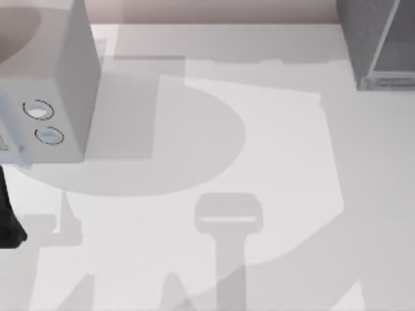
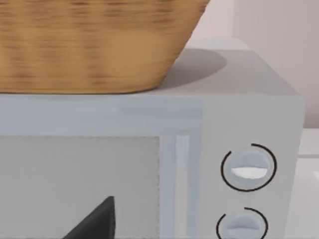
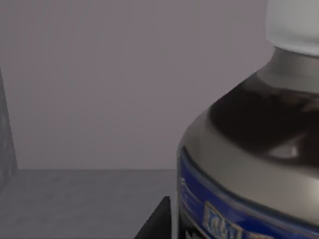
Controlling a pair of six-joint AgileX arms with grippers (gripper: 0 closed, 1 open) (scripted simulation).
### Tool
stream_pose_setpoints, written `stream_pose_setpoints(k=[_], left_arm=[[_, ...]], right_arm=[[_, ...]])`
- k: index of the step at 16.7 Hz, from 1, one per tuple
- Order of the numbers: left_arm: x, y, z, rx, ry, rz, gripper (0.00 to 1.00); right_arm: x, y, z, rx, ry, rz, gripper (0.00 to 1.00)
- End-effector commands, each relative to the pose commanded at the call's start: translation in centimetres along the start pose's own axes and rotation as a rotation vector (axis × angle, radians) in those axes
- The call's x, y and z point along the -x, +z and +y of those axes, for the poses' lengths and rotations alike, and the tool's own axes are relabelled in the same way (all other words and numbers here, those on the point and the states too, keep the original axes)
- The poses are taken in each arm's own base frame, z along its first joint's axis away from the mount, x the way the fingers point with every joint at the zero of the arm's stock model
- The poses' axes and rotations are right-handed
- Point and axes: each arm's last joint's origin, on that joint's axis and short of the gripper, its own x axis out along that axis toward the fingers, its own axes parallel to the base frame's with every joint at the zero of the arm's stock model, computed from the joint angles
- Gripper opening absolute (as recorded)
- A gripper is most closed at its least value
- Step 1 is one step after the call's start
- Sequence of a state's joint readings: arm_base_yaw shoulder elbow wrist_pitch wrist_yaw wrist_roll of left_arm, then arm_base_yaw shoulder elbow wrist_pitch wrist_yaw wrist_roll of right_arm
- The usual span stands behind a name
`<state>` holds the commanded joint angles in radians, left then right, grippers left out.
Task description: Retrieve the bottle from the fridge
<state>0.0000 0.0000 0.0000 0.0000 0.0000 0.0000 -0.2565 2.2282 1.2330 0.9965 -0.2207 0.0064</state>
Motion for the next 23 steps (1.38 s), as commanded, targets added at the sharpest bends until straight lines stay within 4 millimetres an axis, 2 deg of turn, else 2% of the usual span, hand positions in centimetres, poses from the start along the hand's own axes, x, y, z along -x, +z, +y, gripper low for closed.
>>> stream_pose_setpoints(k=[3, 12, 17, 21, 23], left_arm=[[0.0, 0.0, 0.0, 0.000, 0.000, 0.000, 1.00], [0.0, 0.0, 0.0, 0.000, 0.000, 0.000, 1.00], [0.0, 0.0, 0.0, 0.000, 0.000, 0.000, 1.00], [0.0, 0.0, 0.0, 0.000, 0.000, 0.000, 1.00], [0.0, 0.0, 0.0, 0.000, 0.000, 0.000, 1.00]], right_arm=[[0.0, 0.2, -0.1, -0.001, -0.002, -0.002, 0.00], [0.1, 4.9, -0.2, -0.001, -0.003, 0.000, 0.00], [0.1, 4.8, -0.2, -0.004, -0.002, 0.003, 0.00], [2.6, 6.0, -0.5, 0.005, -0.004, -0.028, 0.00], [4.8, 5.0, -0.4, -0.005, -0.004, 0.007, 0.00]])
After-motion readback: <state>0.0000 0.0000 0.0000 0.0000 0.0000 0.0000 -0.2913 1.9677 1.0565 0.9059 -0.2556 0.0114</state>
